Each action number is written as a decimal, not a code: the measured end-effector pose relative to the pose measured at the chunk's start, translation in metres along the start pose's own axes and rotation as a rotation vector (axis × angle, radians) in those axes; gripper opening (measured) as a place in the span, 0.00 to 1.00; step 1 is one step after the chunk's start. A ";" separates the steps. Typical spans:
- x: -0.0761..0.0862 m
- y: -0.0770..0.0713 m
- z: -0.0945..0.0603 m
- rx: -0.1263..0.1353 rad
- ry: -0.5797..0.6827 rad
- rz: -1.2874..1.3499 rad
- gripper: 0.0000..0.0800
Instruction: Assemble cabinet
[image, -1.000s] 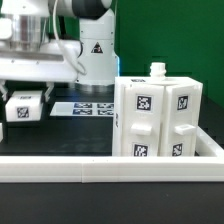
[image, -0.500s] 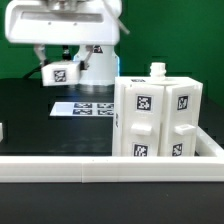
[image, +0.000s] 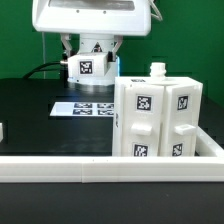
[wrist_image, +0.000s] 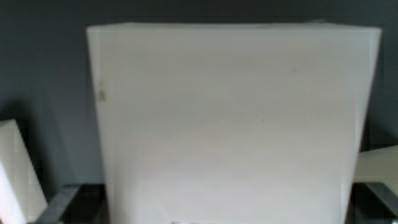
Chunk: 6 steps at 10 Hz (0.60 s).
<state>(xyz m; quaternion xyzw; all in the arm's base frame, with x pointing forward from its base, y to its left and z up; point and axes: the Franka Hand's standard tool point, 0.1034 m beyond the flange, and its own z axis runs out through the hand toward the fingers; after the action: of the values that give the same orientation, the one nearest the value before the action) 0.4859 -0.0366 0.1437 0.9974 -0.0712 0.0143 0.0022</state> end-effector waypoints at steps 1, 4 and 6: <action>0.000 0.000 0.000 0.000 0.000 0.000 0.70; 0.002 -0.010 -0.007 0.001 -0.029 0.021 0.70; 0.020 -0.033 -0.027 0.006 -0.026 0.055 0.70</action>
Offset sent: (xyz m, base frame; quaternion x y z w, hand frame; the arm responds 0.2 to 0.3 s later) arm 0.0188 0.0247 0.0318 -0.0076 -0.0377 0.0271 0.9989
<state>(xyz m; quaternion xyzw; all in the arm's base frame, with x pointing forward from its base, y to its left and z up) 0.5096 -0.0071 0.1711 0.9951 -0.0985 0.0018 -0.0019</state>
